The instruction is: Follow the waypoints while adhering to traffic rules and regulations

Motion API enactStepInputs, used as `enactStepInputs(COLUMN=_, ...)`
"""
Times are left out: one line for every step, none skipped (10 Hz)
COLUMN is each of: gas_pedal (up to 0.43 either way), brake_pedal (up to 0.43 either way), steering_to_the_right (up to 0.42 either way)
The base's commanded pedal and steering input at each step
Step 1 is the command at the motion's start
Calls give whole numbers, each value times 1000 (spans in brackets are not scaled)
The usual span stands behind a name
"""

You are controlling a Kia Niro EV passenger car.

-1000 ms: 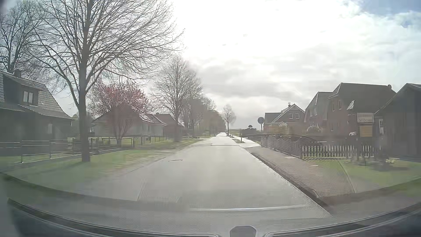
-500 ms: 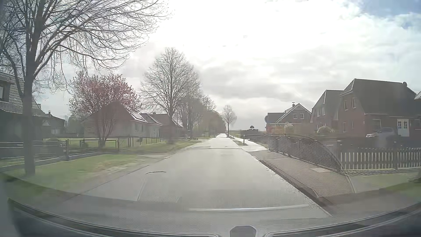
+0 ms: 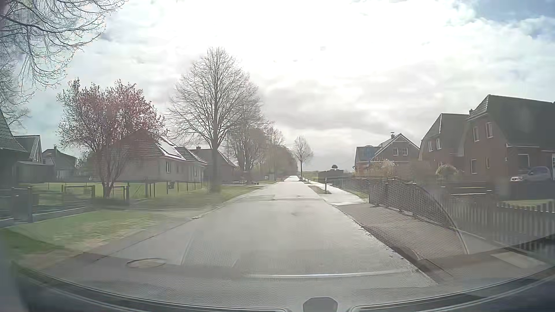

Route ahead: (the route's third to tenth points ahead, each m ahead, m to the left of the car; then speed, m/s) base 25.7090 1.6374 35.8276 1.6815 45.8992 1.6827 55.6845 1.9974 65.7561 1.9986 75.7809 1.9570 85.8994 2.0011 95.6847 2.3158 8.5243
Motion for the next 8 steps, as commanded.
enactStepInputs(gas_pedal=169, brake_pedal=0, steering_to_the_right=-2)
enactStepInputs(gas_pedal=169, brake_pedal=0, steering_to_the_right=-4)
enactStepInputs(gas_pedal=169, brake_pedal=0, steering_to_the_right=-4)
enactStepInputs(gas_pedal=169, brake_pedal=0, steering_to_the_right=-4)
enactStepInputs(gas_pedal=169, brake_pedal=0, steering_to_the_right=-4)
enactStepInputs(gas_pedal=169, brake_pedal=0, steering_to_the_right=-4)
enactStepInputs(gas_pedal=169, brake_pedal=0, steering_to_the_right=-4)
enactStepInputs(gas_pedal=177, brake_pedal=0, steering_to_the_right=-3)
